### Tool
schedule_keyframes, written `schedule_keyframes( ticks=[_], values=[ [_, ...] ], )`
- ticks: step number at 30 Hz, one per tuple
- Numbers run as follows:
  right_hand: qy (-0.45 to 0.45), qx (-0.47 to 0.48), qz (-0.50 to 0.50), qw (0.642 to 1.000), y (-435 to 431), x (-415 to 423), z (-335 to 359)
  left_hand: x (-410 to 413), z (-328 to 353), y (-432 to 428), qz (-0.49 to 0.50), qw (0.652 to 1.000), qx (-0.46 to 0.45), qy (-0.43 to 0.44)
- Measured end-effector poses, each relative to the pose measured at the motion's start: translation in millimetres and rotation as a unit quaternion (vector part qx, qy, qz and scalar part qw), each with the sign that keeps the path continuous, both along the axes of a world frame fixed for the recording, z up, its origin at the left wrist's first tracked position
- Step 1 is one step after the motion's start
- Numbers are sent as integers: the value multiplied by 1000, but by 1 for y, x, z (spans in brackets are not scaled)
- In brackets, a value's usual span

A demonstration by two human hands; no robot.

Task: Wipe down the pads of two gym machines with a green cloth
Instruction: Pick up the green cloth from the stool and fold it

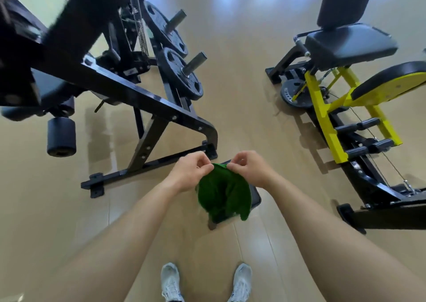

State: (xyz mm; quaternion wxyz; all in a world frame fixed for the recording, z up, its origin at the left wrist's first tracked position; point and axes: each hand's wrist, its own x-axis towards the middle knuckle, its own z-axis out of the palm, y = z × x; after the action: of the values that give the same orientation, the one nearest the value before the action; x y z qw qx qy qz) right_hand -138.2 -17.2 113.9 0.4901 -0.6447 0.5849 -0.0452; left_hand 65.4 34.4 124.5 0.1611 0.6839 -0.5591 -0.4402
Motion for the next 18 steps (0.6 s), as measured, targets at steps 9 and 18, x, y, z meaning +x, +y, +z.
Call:
schedule_keyframes(
  ticks=[9, 18],
  values=[
    [-126, 81, 77, 986, 29, 84, 137, 64, 143, 43, 149, 985, -74, 56],
    [-11, 14, 200, 980, 59, 207, 187, 183, 257, 99, 190, 963, -192, 12]
  ],
)
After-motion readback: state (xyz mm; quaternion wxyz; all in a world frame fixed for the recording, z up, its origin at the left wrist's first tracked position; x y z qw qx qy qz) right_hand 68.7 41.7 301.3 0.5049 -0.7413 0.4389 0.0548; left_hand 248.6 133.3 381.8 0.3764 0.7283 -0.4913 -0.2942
